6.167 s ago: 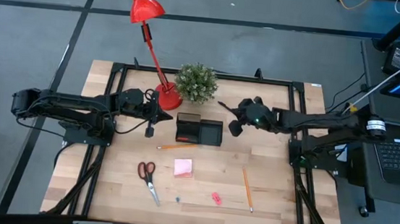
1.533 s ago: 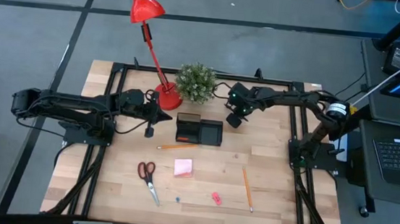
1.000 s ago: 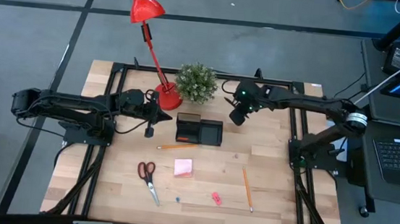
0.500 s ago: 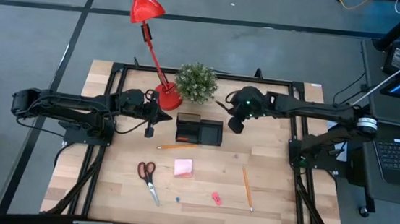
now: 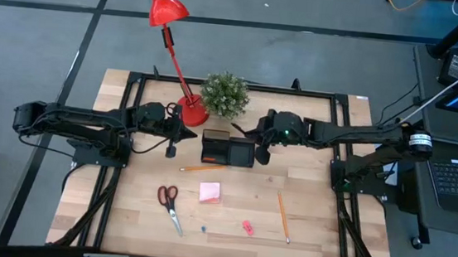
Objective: Pick and place office supplies into organizer
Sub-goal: Put the black pen into the black desk organizer
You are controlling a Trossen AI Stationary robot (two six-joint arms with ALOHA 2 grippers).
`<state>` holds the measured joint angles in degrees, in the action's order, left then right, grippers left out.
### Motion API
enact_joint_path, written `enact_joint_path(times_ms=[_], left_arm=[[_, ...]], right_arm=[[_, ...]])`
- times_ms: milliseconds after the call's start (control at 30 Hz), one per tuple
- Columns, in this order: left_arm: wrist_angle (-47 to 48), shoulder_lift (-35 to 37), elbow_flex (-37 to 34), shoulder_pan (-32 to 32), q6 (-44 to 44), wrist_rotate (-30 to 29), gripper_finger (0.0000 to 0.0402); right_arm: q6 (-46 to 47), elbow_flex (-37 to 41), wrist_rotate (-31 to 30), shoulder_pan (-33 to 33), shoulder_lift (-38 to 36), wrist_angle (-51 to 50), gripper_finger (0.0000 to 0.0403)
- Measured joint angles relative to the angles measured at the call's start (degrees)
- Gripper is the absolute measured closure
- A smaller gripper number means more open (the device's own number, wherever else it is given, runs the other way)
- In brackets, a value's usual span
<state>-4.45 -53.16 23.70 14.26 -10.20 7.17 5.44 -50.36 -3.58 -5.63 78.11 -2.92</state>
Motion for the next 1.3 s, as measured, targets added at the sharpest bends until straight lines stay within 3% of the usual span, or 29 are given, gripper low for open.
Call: enact_joint_path(times_ms=[367,500,700,1300], left_arm=[[0.0,0.0,0.0,0.0,-0.02,0.01,0.0399],[0.01,0.0,0.0,-0.01,-0.02,0.01,0.04],[0.0,0.0,0.0,-0.01,-0.02,0.01,0.0399],[0.0,0.0,0.0,-0.02,-1.53,0.01,0.0399]], right_arm=[[-3.22,14.05,0.21,1.83,0.04,37.36,0.038],[-3.37,18.18,0.21,1.81,0.04,45.43,0.0378],[-4.3,19.39,0.21,1.83,2.08,50.48,0.0379],[-11.35,7.73,0.78,1.81,18.98,60.18,0.0377]])
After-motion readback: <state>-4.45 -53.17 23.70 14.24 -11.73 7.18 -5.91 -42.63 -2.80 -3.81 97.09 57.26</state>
